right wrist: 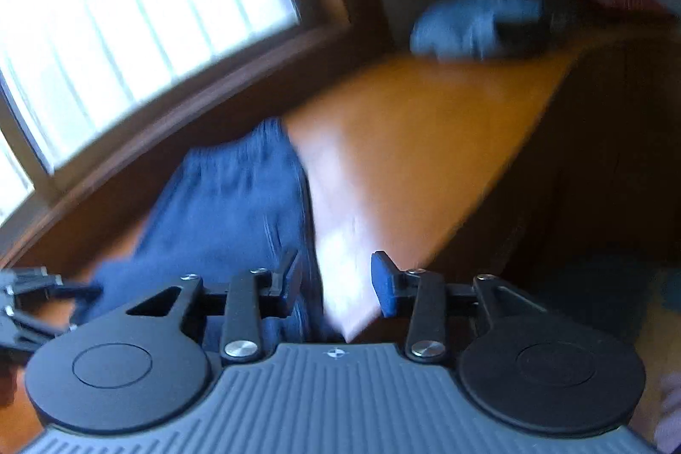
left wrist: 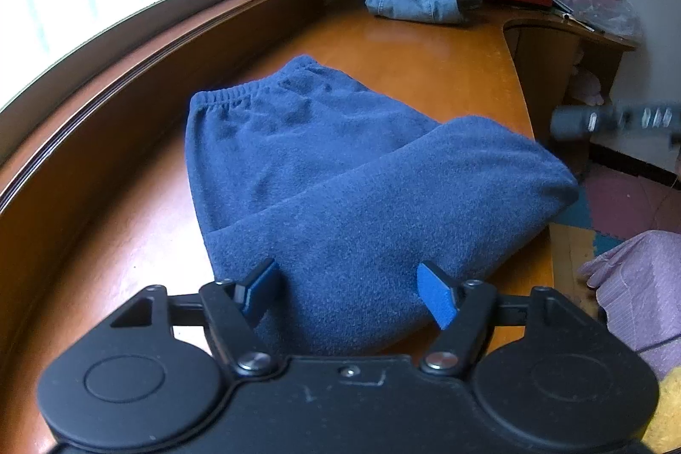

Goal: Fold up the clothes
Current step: 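Grasp the roll with both grippers and roll it onto the waistband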

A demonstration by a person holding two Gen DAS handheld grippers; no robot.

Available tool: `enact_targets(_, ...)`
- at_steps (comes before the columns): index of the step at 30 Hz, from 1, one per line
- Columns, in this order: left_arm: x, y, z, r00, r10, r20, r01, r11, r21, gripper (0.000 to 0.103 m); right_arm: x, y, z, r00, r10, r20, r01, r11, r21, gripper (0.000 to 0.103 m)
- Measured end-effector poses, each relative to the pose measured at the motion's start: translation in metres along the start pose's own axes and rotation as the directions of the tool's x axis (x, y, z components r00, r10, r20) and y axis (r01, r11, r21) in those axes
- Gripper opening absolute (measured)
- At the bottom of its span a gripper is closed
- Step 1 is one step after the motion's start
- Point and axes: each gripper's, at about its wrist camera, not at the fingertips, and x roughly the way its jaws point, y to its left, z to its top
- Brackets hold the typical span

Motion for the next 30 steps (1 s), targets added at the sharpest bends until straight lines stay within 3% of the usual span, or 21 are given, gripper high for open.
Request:
enact_targets(4, -0.001, -0.003, -0.002, 1.000, 0.010, 0.006, -0.010, 1.000, 0.000, 0.070, 0.022, 0.016, 0.016, 0.982, 0.187, 0.020, -0.186, 0.982, -0.033, 0.040)
enact_targets(7, -0.002, -0.004, -0.004, 1.000, 0.013, 0.008, -0.013, 1.000, 0.001, 0.071, 0.061, 0.037, 0.014, 0.953, 0.295, -0.062, -0.301, 0.945, -0.129, 0.038)
enact_targets(11, -0.004, 0.000, -0.005, 1.000, 0.018, 0.017, -0.018, 1.000, -0.012, 0.073, 0.114, 0.043, 0.002, 0.953, 0.261, -0.151, -0.285, 0.945, -0.159, 0.035)
enact_targets(15, -0.014, 0.010, -0.013, 0.999, 0.023, 0.026, -0.022, 0.999, -0.046, 0.074, 0.120, 0.051, 0.007, 0.957, 0.238, -0.166, -0.266, 0.949, -0.171, 0.036)
enact_targets(20, -0.025, 0.030, -0.035, 0.999, 0.046, 0.001, -0.045, 0.989, -0.139, 0.078, 0.091, 0.043, 0.008, 0.973, 0.202, -0.116, -0.217, 0.965, -0.146, 0.043)
enact_targets(23, -0.030, 0.032, -0.044, 0.999, 0.024, 0.021, -0.021, 0.989, -0.147, 0.078, 0.060, 0.019, 0.007, 0.981, 0.187, -0.045, -0.189, 0.980, -0.068, 0.058)
enact_targets(26, -0.029, 0.029, -0.047, 0.999, -0.006, 0.049, 0.012, 0.993, -0.120, 0.078, 0.044, -0.004, -0.001, 0.973, 0.217, -0.081, -0.218, 0.976, 0.000, 0.062)
enact_targets(30, -0.011, 0.018, -0.046, 0.997, -0.049, 0.064, 0.053, 0.997, -0.058, 0.078, 0.039, -0.004, -0.017, 0.962, 0.237, -0.137, -0.246, 0.968, -0.051, 0.066)
